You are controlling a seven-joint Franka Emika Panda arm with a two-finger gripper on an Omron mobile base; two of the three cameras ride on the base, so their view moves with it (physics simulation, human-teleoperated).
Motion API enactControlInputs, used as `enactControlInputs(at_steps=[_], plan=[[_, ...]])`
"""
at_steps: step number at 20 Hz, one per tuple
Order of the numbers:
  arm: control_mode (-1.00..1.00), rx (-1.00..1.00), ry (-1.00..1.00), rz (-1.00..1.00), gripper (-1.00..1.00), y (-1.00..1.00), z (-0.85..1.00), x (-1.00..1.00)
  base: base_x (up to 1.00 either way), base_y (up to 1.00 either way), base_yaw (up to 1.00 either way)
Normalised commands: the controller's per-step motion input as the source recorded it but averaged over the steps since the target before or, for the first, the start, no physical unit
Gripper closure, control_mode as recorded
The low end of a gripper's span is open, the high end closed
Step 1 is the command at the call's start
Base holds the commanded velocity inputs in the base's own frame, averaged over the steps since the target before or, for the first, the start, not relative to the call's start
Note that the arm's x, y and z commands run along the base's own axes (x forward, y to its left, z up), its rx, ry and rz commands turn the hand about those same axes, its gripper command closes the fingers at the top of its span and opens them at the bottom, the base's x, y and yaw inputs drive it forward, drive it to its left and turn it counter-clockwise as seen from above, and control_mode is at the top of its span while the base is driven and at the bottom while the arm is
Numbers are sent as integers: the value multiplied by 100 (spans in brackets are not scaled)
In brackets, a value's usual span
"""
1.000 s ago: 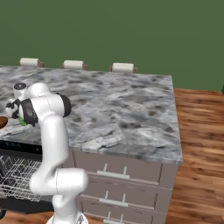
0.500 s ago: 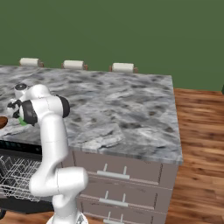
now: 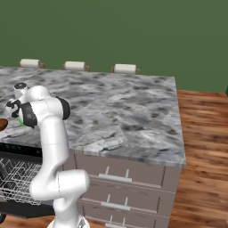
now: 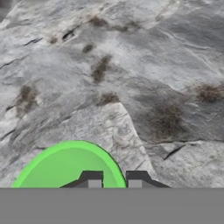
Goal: Pick up the cup and bowl from the counter, place them in the dishwasher, and close the dishwasher door.
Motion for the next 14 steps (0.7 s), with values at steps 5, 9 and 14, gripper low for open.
enactControlInputs(at_steps=[5,9,14], plan=[[-100,0,-1,0,100,0,1,-15,0,0,0],[-100,0,-6,0,100,0,18,-41,0,0,0],[-100,0,-8,0,100,0,29,-57,0,0,0]])
